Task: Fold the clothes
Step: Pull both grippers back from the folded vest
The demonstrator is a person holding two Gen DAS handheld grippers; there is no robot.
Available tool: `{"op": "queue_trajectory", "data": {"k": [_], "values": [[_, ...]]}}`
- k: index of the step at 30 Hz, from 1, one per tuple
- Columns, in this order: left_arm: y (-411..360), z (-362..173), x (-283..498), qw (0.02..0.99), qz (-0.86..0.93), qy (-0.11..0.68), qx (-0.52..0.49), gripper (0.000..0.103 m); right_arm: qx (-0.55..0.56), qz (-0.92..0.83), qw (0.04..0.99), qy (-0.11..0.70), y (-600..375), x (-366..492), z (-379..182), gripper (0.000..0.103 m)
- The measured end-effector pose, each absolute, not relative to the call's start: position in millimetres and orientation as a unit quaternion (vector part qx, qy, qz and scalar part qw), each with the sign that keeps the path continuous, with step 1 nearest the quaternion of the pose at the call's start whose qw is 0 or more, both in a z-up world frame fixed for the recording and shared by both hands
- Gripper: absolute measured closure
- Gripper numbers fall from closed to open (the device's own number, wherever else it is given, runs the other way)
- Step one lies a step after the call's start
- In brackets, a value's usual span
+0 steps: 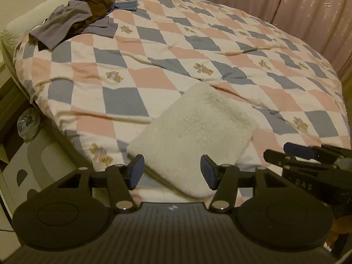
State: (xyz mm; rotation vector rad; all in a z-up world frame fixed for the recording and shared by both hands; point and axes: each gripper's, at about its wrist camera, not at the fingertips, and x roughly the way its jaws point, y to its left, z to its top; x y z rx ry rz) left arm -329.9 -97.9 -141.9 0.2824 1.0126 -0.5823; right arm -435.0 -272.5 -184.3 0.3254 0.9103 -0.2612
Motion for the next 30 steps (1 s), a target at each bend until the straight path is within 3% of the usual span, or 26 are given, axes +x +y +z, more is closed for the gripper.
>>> {"op": "queue_trajectory", "data": {"k": [5,16,30], "values": [[-68.4,-136.7,-352.9,0.83,-0.268,0.472,0.13,0.048,0.141,-0.135,0.88,0.433,-240.0,-449.7,-174.5,0.041],[-37.0,-101.1,-395.0,0.859,-0.244,0.433,0.121,0.039,0.11,-0.13,0.892,0.418,-209.4,-459.4,-145.4,0.025],[-71.7,-97.3,-455.8,0.875,-0.184,0.443,0.068,0.035,0.068,-0.078,0.902,0.42,-246.7,-491.9,-122.3,0.021]]}}
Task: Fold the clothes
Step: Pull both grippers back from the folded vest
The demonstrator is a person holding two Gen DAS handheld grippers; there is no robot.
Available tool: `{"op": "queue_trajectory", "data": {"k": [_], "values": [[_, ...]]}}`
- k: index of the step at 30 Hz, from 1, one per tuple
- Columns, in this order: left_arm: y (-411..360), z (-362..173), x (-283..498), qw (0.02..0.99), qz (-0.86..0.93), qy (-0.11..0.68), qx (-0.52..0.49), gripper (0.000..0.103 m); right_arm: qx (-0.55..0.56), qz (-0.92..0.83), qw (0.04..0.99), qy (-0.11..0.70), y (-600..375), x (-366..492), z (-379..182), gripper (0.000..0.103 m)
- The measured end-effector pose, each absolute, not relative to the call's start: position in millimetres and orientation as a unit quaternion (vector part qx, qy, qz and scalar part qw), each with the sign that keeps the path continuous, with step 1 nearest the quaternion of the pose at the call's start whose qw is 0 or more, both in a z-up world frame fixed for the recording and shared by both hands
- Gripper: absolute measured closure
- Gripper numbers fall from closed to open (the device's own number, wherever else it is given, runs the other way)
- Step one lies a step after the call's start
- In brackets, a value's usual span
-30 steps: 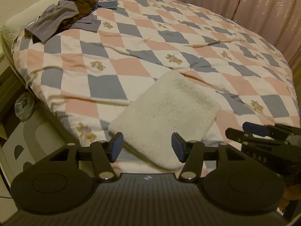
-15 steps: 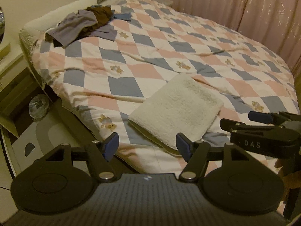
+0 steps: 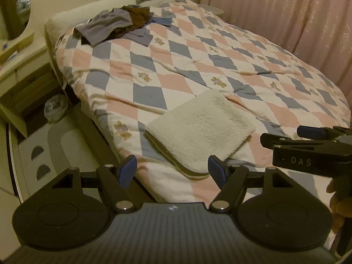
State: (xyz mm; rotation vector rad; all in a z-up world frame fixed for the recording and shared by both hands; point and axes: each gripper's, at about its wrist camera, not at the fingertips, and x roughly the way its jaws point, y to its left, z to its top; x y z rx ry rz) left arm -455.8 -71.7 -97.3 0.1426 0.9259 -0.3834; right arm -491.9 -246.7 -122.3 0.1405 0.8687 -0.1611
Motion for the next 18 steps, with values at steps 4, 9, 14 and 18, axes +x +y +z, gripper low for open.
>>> {"op": "queue_trajectory", "data": {"k": [4,9,14,18], "values": [[-93.0,-100.4,-476.5,0.877,-0.163,0.45,0.054,0.034,0.059,-0.056,0.902,0.423,-269.1,-507.0,-122.3,0.021],[-114.8,-106.7,-494.5,0.878,-0.14,0.457,0.035,0.033,0.055,-0.031,0.902,0.428,-300.1,-518.7,-128.3,0.021],[-121.7,-124.9,-499.2,0.864,-0.133,0.486,-0.018,0.031,0.075,0.0,0.896,0.438,-332.0,-524.8,-146.7,0.02],[-111.5,-155.4,-491.2,0.838,-0.117,0.523,-0.103,0.029,0.119,0.018,0.878,0.463,-360.9,-529.3,-175.5,0.02]]}}
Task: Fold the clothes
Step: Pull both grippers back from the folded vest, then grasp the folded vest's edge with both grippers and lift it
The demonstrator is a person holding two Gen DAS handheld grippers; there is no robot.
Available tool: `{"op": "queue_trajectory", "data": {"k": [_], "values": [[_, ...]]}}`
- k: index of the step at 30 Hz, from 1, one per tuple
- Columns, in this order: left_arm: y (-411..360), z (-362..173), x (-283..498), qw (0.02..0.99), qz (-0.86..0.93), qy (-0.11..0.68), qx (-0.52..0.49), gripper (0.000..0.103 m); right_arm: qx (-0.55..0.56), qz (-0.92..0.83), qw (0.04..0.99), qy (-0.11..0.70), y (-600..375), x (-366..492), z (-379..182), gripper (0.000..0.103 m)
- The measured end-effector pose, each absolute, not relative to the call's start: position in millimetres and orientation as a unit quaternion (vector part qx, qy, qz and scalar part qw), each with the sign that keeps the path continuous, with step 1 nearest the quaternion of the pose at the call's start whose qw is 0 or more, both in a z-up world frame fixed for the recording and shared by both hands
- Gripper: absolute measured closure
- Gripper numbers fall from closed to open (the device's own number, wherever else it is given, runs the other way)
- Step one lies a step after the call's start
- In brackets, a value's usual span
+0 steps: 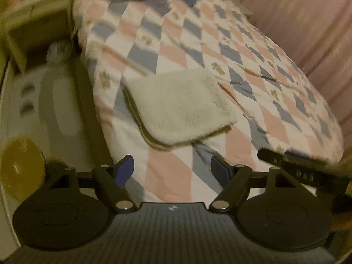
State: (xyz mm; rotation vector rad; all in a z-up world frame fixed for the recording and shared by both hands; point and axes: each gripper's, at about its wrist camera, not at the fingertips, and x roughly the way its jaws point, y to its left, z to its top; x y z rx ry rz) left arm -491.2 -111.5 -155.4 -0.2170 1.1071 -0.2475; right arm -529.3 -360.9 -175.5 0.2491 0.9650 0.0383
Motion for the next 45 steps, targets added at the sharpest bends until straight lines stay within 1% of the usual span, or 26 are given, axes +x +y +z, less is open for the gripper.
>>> {"op": "queue_trajectory", "data": {"k": [2,7,12,17,20,23,25,32,36,40,45], "values": [[-104.5,-174.1,-483.6,0.82,-0.111,0.541,-0.151,0.029,0.145,0.024,0.867,0.477,-376.8,-531.2,-193.1,0.021],[-93.6,-213.8,-465.4,0.787,-0.09,0.563,-0.234,0.029,0.21,0.03,0.837,0.505,-416.9,-528.5,-230.9,0.022],[-82.9,-251.9,-426.9,0.786,-0.084,0.544,-0.28,0.029,0.264,0.035,0.814,0.516,-455.1,-515.2,-261.1,0.022],[-72.7,-300.8,-373.4,0.769,-0.092,0.527,-0.35,0.029,0.276,0.032,0.808,0.52,-486.0,-486.6,-285.6,0.022],[-68.5,-326.0,-339.5,0.775,-0.096,0.515,-0.352,0.029,0.281,0.022,0.806,0.521,-498.7,-464.4,-299.1,0.022],[-63.0,-352.3,-312.0,0.777,-0.094,0.519,-0.342,0.029,0.287,0.018,0.81,0.511,-509.6,-445.1,-305.4,0.022],[-57.1,-368.9,-300.3,0.769,-0.103,0.523,-0.354,0.029,0.289,0.019,0.814,0.504,-515.2,-432.9,-308.1,0.022],[-54.1,-413.2,-275.6,0.745,-0.121,0.538,-0.375,0.029,0.315,0.044,0.824,0.469,-531.5,-381.0,-315.0,0.022],[-46.0,-434.8,-275.2,0.724,-0.136,0.529,-0.422,0.029,0.317,0.073,0.828,0.457,-534.5,-345.9,-320.0,0.022],[-48.8,-448.3,-266.7,0.704,-0.16,0.518,-0.46,0.029,0.307,0.11,0.823,0.466,-532.8,-311.1,-336.7,0.022],[-51.4,-461.0,-258.3,0.688,-0.176,0.51,-0.486,0.03,0.307,0.154,0.793,0.503,-527.8,-270.9,-373.3,0.022]]}}
